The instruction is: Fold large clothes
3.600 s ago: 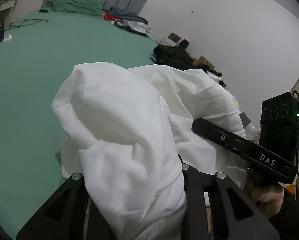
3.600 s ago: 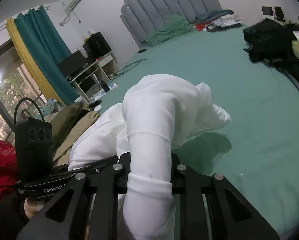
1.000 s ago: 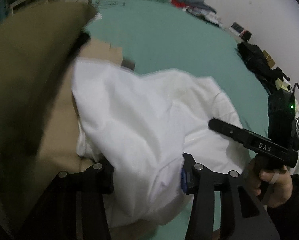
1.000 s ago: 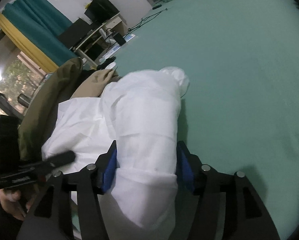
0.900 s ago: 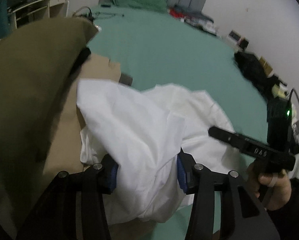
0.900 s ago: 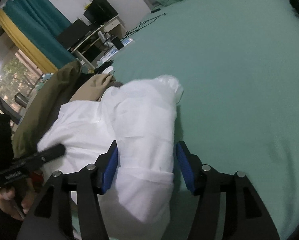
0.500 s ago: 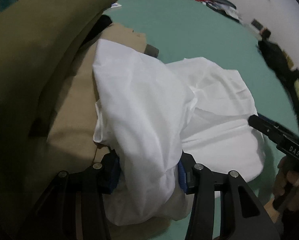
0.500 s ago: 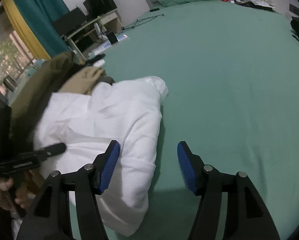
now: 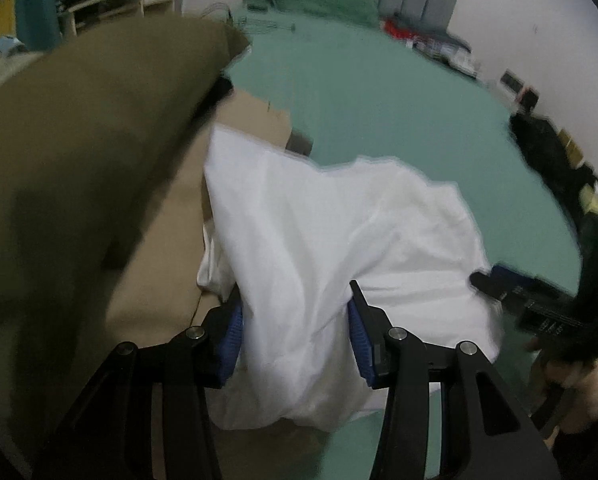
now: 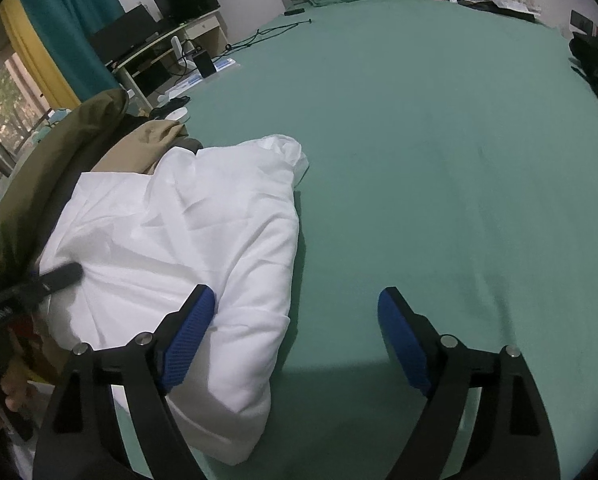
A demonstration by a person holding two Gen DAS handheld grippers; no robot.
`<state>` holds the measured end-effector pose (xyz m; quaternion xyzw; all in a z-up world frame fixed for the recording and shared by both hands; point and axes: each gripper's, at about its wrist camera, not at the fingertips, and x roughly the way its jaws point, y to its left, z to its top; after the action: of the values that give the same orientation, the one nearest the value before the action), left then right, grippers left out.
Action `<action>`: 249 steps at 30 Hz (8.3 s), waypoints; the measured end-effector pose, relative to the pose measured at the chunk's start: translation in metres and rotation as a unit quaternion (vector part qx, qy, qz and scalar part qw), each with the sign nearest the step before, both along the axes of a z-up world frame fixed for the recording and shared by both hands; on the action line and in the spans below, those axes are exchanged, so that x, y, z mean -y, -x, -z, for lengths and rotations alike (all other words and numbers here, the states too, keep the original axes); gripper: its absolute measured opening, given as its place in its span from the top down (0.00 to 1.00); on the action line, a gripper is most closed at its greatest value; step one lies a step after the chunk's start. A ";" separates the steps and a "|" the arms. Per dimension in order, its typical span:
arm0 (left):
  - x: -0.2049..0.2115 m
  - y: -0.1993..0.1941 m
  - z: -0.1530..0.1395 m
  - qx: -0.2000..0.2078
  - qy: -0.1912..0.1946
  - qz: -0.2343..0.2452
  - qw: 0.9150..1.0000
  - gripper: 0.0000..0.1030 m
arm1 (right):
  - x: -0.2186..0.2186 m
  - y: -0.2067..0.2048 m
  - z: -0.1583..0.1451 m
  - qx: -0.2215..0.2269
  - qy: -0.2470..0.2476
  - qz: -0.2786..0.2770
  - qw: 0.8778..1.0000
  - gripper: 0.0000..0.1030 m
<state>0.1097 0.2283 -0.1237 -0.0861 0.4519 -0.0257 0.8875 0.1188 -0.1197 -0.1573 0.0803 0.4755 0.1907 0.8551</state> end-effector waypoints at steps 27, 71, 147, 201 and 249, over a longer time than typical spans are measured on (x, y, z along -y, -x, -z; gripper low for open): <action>0.010 0.039 -0.019 -0.007 -0.073 -0.118 0.990 0.52 | 0.040 0.045 -0.011 -0.029 0.009 -0.001 1.000 0.18; 0.170 0.124 -0.116 0.120 -0.007 -0.056 0.991 0.39 | 0.200 0.140 -0.082 0.022 0.031 0.096 0.995 0.18; 0.194 0.198 -0.256 0.310 -0.025 -0.025 0.950 0.32 | 0.195 0.225 -0.314 0.315 0.085 0.111 0.939 0.01; 0.193 0.173 -0.237 0.284 -0.024 -0.011 0.958 0.32 | 0.201 0.199 -0.294 0.285 0.095 0.127 0.945 0.01; 0.193 0.169 -0.233 0.279 -0.026 -0.009 0.960 0.32 | 0.200 0.200 -0.294 0.284 0.095 0.128 0.946 0.01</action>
<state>-0.0596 0.0357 0.1094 -0.0566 0.1856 -0.0292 0.9806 -0.0817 -0.3195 0.1365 0.0011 0.2148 0.0487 0.9754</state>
